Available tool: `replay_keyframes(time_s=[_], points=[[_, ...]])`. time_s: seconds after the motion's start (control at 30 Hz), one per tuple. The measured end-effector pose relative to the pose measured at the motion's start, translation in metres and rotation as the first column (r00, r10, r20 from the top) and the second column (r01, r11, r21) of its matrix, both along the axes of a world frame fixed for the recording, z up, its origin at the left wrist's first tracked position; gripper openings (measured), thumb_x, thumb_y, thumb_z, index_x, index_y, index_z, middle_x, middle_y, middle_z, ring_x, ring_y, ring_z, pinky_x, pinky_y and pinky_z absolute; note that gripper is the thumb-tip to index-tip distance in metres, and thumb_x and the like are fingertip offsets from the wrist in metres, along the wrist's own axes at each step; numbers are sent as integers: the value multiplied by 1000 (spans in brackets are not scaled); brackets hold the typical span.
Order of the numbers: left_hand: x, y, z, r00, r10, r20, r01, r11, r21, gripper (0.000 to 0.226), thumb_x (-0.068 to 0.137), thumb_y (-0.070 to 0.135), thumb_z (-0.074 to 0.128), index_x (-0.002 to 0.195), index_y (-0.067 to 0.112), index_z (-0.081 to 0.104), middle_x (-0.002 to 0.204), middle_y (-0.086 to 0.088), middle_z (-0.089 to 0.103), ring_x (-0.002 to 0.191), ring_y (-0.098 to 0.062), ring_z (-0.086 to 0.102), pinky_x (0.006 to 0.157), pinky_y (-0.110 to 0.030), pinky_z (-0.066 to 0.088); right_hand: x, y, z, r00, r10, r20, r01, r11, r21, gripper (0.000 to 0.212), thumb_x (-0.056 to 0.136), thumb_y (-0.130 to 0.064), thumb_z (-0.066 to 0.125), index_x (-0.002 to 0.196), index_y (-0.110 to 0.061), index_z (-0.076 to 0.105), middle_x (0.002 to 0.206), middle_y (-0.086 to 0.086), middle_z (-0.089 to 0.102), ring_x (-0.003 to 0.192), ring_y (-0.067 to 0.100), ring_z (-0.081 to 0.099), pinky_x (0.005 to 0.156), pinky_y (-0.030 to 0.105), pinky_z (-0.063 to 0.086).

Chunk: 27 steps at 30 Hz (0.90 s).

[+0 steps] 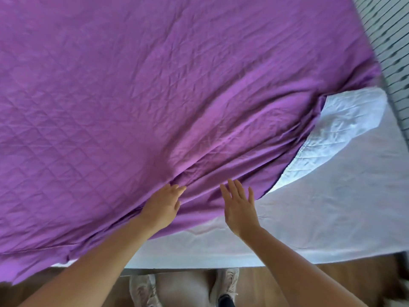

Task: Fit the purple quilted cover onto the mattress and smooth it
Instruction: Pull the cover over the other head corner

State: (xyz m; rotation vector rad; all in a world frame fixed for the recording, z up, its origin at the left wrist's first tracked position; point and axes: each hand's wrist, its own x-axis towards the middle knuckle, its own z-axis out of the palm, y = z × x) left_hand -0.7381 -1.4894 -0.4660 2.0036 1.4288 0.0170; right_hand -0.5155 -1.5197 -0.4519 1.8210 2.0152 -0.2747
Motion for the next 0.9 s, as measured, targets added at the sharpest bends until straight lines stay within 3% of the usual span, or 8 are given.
replay_keyframes(time_s=[0.2, 0.3, 0.43, 0.53, 0.6, 0.7, 0.8, 0.9], points=[[93, 6, -17, 979, -94, -181, 84, 995, -61, 66, 94, 39, 48, 149, 20, 17, 156, -2, 20, 144, -20, 14, 115, -30, 10, 99, 38, -12, 994, 13, 112, -19, 998, 56, 76, 55, -8, 79, 128, -5, 57, 134, 20, 52, 123, 37, 51, 93, 61, 42], [136, 16, -28, 957, -76, -281, 55, 995, -84, 72, 93, 44, 45, 150, 22, 6, 158, 0, 9, 145, -22, 8, 115, -40, 15, 130, 59, -18, 984, 154, 94, -157, 987, 28, 67, 90, -9, 43, 150, -9, 12, 157, 15, 11, 144, 34, 10, 113, 58, 9], [170, 35, -42, 945, 67, -321, -67, 998, 8, 70, 96, 37, 43, 150, 16, 4, 158, -3, 7, 145, -26, 8, 114, -45, 17, 152, 93, -28, 973, 227, 46, -228, 973, 28, 69, 94, -10, 33, 149, -10, -7, 158, 12, -6, 145, 31, -7, 114, 54, -2], [176, 48, -54, 915, 144, -376, -132, 990, 58, 61, 98, 31, 38, 149, 11, 12, 157, -5, 9, 144, -25, 11, 113, -44, 17, 160, 115, -39, 966, 259, -12, -259, 966, 16, 67, 95, -9, 30, 149, -11, -9, 159, 9, -8, 145, 30, -9, 114, 52, -4], [174, 54, -61, 909, 164, -382, -125, 984, 123, 45, 97, 26, 40, 140, 12, 36, 154, -5, 23, 142, -24, 20, 110, -43, 24, 163, 127, -47, 962, 272, -24, -272, 962, -14, 66, 97, -14, 34, 150, -13, -6, 159, 6, -7, 145, 30, -9, 114, 52, -3], [176, 58, -67, 915, 187, -356, -110, 968, 227, 24, 89, 8, 51, 110, 12, 63, 136, -7, 52, 128, -28, 45, 97, -42, 39, 169, 142, -61, 943, 332, -13, -332, 943, -25, 52, 97, -17, 39, 146, -16, 22, 158, 7, 8, 145, 30, -4, 115, 53, -2], [177, 51, -67, 956, 151, -250, -87, 964, 250, 20, 80, 8, 53, 95, 8, 66, 115, -10, 65, 115, -35, 56, 90, -47, 45, 169, 141, -56, 928, 373, -27, -373, 928, 12, 42, 91, -6, 40, 132, -12, 42, 140, 11, 43, 141, 31, 19, 116, 49, 3], [179, 15, -59, 993, 72, -89, -56, 984, 169, 38, 78, 23, 35, 90, 7, 67, 93, -10, 70, 102, -29, 65, 83, -38, 52, 179, 113, -47, 921, 383, -70, -380, 924, 50, 34, 79, -4, 52, 112, -9, 51, 98, 12, 66, 99, 27, 62, 113, 48, 19]])
